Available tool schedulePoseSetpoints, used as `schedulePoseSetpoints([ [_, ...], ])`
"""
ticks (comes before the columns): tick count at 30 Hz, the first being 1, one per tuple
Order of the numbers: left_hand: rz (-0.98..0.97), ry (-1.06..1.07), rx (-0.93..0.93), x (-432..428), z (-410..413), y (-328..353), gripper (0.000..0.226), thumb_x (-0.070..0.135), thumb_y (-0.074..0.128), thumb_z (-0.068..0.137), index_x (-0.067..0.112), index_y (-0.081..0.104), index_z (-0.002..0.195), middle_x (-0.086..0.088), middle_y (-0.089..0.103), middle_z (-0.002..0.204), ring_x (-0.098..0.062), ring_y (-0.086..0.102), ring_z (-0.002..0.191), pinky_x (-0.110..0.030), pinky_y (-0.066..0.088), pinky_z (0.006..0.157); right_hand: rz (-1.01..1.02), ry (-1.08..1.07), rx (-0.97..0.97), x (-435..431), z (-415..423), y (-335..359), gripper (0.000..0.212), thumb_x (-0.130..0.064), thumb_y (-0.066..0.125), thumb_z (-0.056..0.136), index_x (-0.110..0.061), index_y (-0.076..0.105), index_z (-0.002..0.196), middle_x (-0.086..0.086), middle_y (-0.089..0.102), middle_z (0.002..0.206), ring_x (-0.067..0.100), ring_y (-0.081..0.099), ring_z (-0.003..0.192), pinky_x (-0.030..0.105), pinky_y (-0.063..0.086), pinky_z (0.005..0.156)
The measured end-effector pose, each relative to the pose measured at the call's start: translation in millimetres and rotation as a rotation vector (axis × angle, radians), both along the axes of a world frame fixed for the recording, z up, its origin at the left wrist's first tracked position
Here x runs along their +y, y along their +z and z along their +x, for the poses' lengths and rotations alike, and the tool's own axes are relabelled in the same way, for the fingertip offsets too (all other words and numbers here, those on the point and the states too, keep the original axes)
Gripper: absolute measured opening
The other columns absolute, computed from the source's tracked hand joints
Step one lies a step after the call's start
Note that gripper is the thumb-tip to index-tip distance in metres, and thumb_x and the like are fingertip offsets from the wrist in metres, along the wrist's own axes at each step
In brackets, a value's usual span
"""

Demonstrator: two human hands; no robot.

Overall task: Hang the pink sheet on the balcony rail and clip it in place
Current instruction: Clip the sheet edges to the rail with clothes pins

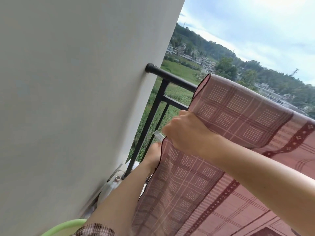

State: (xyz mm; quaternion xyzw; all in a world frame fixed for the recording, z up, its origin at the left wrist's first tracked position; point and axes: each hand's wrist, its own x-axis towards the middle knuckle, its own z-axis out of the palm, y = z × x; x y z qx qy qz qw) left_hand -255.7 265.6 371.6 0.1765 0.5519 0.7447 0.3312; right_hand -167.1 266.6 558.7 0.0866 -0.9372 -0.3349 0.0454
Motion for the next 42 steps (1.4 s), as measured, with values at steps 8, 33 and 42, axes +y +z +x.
schedulePoseSetpoints([
  [8, -0.033, 0.073, 0.065, -16.8, -5.4, -2.7, 0.057, 0.052, 0.039, 0.096, -0.003, 0.051, 0.094, -0.008, 0.051, 0.064, -0.017, 0.049, 0.055, -0.025, 0.041, 0.051, -0.006, -0.026, -0.013, -6.2, -1.8, -0.9, 0.028, 0.0, 0.046, 0.084, -0.021, 0.048, 0.066, -0.008, 0.05, 0.066, 0.016, 0.052, 0.074, 0.036, 0.04, 0.092],
  [33, 0.411, -0.294, -0.319, -52.7, 8.7, -32.1, 0.017, 0.025, 0.06, 0.081, 0.012, 0.071, 0.082, -0.005, 0.069, 0.084, -0.018, 0.06, 0.084, -0.037, 0.042, 0.089, -0.02, 0.157, 0.157, 34.7, 25.8, -38.0, 0.012, -0.014, 0.073, 0.073, -0.022, 0.07, 0.081, -0.009, 0.067, 0.082, 0.014, 0.064, 0.093, 0.049, 0.007, 0.117],
  [42, 0.441, -0.225, -0.302, -47.4, 10.0, -19.1, 0.034, 0.022, 0.051, 0.089, 0.014, 0.07, 0.062, -0.001, 0.06, 0.063, -0.011, 0.055, 0.06, -0.026, 0.043, 0.065, 0.04, 0.134, 0.219, 29.9, 19.5, -31.9, 0.014, -0.005, 0.067, 0.069, -0.019, 0.065, 0.069, -0.006, 0.062, 0.066, 0.018, 0.063, 0.077, 0.047, 0.014, 0.114],
])
